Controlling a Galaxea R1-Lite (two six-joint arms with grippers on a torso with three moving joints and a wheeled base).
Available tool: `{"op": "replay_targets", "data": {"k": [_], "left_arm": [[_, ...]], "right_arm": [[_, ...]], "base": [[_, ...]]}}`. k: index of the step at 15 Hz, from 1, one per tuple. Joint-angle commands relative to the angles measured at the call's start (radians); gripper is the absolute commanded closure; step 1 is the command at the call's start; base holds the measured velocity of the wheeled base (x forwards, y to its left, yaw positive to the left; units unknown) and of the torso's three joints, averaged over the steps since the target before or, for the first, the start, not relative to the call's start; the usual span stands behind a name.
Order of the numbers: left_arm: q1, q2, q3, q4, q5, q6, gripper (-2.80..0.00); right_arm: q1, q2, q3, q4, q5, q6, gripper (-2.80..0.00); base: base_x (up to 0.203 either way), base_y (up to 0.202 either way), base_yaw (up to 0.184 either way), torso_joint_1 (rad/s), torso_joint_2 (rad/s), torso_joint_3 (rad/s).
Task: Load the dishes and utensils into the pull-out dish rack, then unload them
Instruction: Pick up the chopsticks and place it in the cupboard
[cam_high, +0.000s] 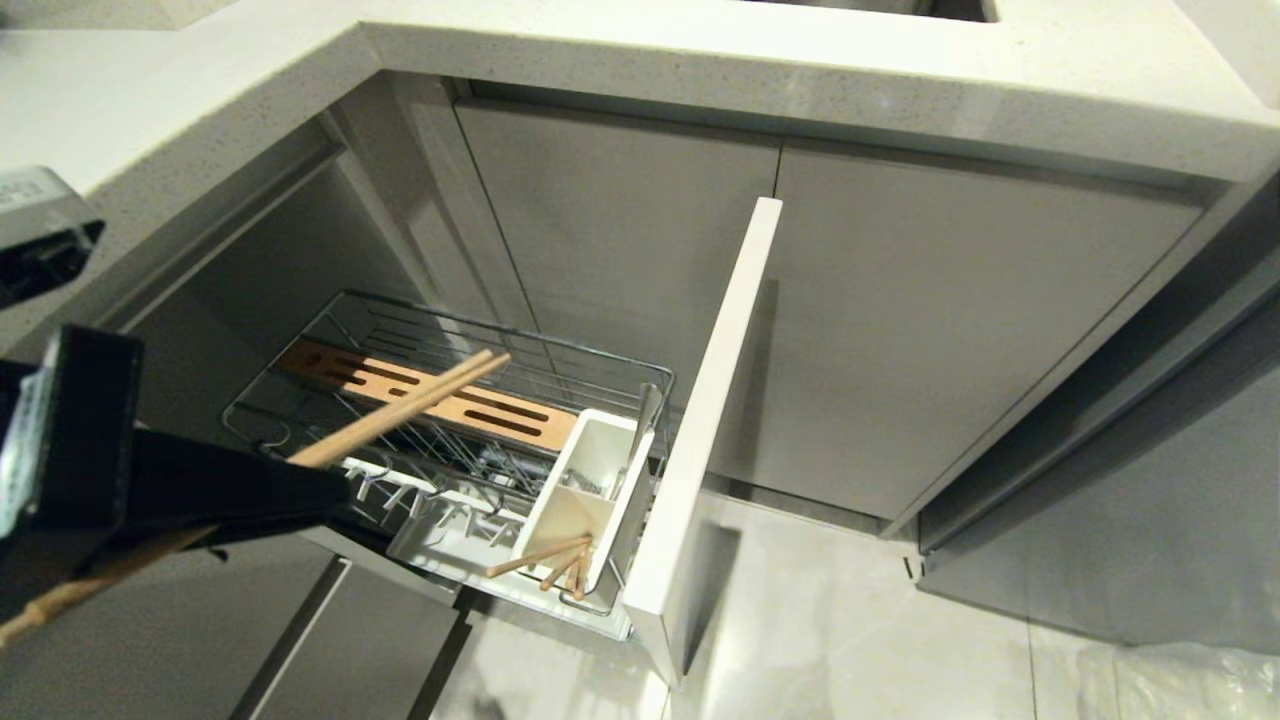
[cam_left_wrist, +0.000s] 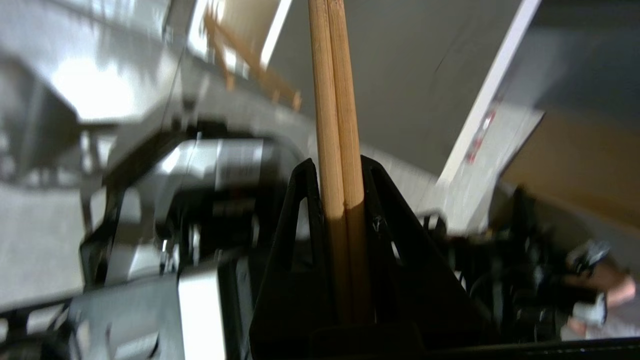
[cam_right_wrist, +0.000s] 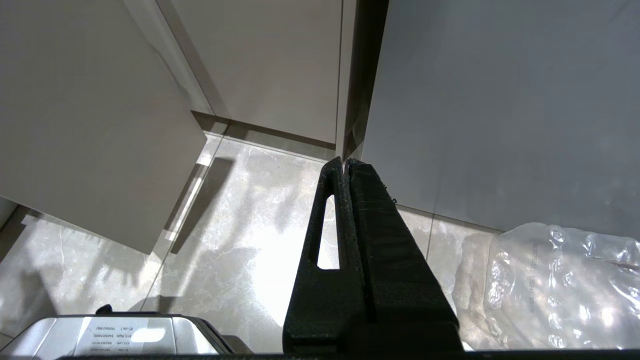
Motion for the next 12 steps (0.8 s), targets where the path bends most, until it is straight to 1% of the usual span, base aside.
{"op": "replay_targets", "data": {"k": [1, 5, 7, 10, 12], "left_arm": [[-0.001, 0.012, 0.005, 0.034, -0.014, -0.009, 0.0], [-0.001, 0.06, 0.02, 0.157, -0.039, -0.013, 0.0], [-0.001, 0.087, 0.02, 0.206, -0.104, -0.01, 0.0], [0.001, 0.141, 0.035, 0.208, -0.133, -0.008, 0.0], [0.004, 0.173, 0.032, 0.207, -0.141, -0.007, 0.0]], "right_arm": [[0.0, 0.0, 0.0, 0.0, 0.0, 0.0, 0.0], [0.0, 0.0, 0.0, 0.0, 0.0, 0.0, 0.0], [0.0, 0.0, 0.0, 0.0, 0.0, 0.0, 0.0], [0.0, 0.0, 0.0, 0.0, 0.0, 0.0, 0.0], [0.0, 0.0, 0.0, 0.0, 0.0, 0.0, 0.0]], "base": [[0.0, 0.0, 0.0, 0.0, 0.0, 0.0], [0.0, 0.0, 0.0, 0.0, 0.0, 0.0], [0.0, 0.0, 0.0, 0.0, 0.0, 0.0], [0.0, 0.0, 0.0, 0.0, 0.0, 0.0], [0.0, 0.0, 0.0, 0.0, 0.0, 0.0]]}}
